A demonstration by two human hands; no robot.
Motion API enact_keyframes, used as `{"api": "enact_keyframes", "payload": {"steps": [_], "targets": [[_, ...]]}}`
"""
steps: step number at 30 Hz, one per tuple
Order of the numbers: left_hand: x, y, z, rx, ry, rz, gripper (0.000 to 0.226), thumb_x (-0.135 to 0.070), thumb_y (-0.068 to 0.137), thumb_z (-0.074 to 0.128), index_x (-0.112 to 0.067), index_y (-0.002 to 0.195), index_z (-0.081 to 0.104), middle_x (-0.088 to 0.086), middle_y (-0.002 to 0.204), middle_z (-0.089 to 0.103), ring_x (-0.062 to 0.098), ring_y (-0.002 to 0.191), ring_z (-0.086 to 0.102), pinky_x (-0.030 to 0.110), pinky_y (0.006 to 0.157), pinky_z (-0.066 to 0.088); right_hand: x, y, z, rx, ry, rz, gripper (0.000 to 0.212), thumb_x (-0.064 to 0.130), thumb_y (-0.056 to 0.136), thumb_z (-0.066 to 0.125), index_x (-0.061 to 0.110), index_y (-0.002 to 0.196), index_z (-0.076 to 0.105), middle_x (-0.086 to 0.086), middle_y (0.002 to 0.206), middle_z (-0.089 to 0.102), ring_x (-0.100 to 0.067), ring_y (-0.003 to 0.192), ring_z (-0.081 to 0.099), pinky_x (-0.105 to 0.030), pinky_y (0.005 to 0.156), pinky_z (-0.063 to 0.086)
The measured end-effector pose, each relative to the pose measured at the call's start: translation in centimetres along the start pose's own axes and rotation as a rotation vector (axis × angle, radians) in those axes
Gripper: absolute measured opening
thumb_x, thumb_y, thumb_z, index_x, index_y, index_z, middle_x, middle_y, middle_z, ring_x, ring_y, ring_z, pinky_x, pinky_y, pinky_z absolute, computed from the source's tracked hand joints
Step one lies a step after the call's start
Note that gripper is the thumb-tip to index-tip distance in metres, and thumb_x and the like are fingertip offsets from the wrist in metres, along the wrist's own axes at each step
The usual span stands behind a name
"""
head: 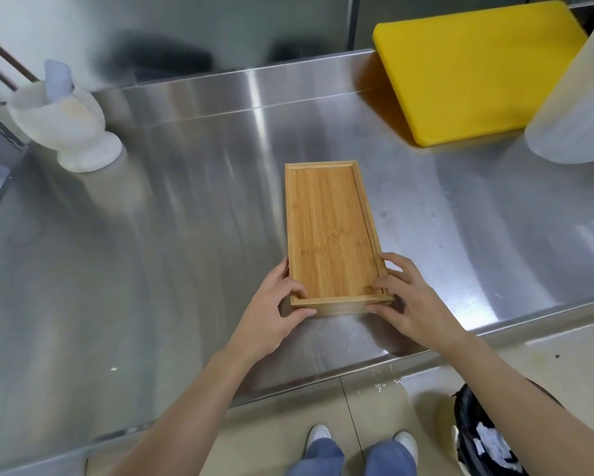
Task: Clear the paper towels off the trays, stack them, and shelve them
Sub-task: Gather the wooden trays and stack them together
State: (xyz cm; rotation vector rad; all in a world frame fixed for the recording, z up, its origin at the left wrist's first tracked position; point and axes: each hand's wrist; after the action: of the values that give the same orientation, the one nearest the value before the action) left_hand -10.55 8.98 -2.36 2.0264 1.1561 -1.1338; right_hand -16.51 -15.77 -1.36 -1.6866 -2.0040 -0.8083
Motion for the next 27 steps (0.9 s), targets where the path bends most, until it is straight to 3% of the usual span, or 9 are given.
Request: {"api": "enact_keyframes", "payload": {"steps": [3,7,10,13,15,17,20,24,27], "targets": [[-0.1,0.0,0.1,-0.024,-0.018,0.011,0.027,-0.019,0.076,0.073,-0.039,0.076,0.054,-0.005,0.144,0.034,-0.015,0.132,0.018,0.006,0.104,0.020,0.0,-0.2,-0.1,-0.014,0.015,-0.002,0.018,0.014,0.076,0.072,0.007,0.089,0.063,-0.007,0.134,0.037,-0.018,0.111,0.054,-0.025,0.081,0.047],[-0.1,0.0,0.2,-0.017,-0.034,0.001,0.027,-0.020,0.076,0.073,-0.039,0.076,0.054,0.002,0.147,0.034,0.002,0.137,0.024,0.035,0.111,0.028,-0.2,-0.4,0.0,-0.020,0.031,0.013,0.016,0.015,0.077,0.071,0.008,0.088,0.061,0.004,0.131,0.033,-0.012,0.106,0.053,-0.017,0.083,0.042],[-0.1,0.1,0.2,-0.024,-0.028,0.004,0.026,-0.026,0.075,0.072,-0.043,0.076,0.053,0.002,0.147,0.035,0.000,0.136,0.023,0.038,0.111,0.028,-0.3,-0.3,-0.1,0.006,0.039,0.049,0.021,0.021,0.076,0.071,0.011,0.092,0.060,0.006,0.132,0.032,-0.009,0.103,0.054,-0.002,0.080,0.037],[-0.4,-0.2,0.2,-0.004,-0.102,-0.051,0.028,-0.045,0.070,0.071,-0.051,0.089,0.052,-0.003,0.144,0.035,0.001,0.135,0.027,0.035,0.110,0.030,0.2,-0.3,-0.3,-0.023,0.210,0.168,0.046,0.039,0.073,0.068,0.026,0.114,0.053,0.011,0.137,0.031,0.000,0.106,0.049,-0.006,0.085,0.040],[-1.3,-0.1,0.3,-0.065,-0.279,-0.185,0.040,-0.056,0.069,0.067,-0.051,0.103,0.047,-0.010,0.140,0.039,0.004,0.131,0.036,0.031,0.107,0.033,1.1,0.1,-0.6,-0.121,0.493,0.371,0.053,0.048,0.075,0.062,0.038,0.123,0.043,0.013,0.136,0.038,0.000,0.115,0.048,-0.015,0.089,0.043],[-2.4,0.9,0.0,-0.208,-0.419,-0.410,0.045,-0.059,0.077,0.055,-0.036,0.115,0.045,-0.005,0.137,0.045,0.007,0.121,0.045,0.031,0.102,0.037,1.1,1.1,-0.8,-0.211,0.636,0.616,0.053,0.052,0.080,0.056,0.034,0.128,0.041,0.012,0.130,0.044,-0.010,0.120,0.048,-0.026,0.096,0.040],[-3.4,3.2,-1.2,-0.164,-0.658,-0.802,0.067,-0.058,0.087,0.043,-0.016,0.138,0.033,0.004,0.148,0.033,0.021,0.129,0.038,0.052,0.101,0.040,0.8,2.9,-1.3,-0.118,0.715,0.874,0.062,0.055,0.082,0.052,0.015,0.128,0.043,0.001,0.127,0.045,-0.028,0.129,0.041,-0.047,0.110,0.032],[-5.0,4.5,-1.5,0.068,-0.741,-0.919,0.076,-0.063,0.083,0.045,-0.024,0.145,0.023,0.002,0.156,0.016,0.027,0.142,0.015,0.070,0.097,0.028,2.4,4.4,-1.5,0.062,0.823,0.922,0.060,0.048,0.087,0.050,0.001,0.125,0.049,-0.014,0.126,0.059,-0.028,0.114,0.055,-0.042,0.106,0.039],[-5.4,5.0,-0.9,0.047,-0.699,-0.955,0.073,-0.062,0.083,0.046,-0.027,0.144,0.025,0.002,0.155,0.021,0.029,0.141,0.018,0.070,0.098,0.029,3.0,4.8,-1.3,0.066,0.832,0.940,0.056,0.048,0.086,0.051,0.007,0.124,0.052,-0.009,0.132,0.054,-0.026,0.120,0.050,-0.041,0.109,0.034]]}}
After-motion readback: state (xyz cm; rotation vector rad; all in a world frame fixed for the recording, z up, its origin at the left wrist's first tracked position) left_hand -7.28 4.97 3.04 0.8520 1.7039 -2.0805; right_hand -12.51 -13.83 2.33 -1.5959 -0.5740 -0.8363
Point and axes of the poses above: each hand's wrist, its own y-axis towards the middle knuckle, its own z-axis out of the palm, x = y × z
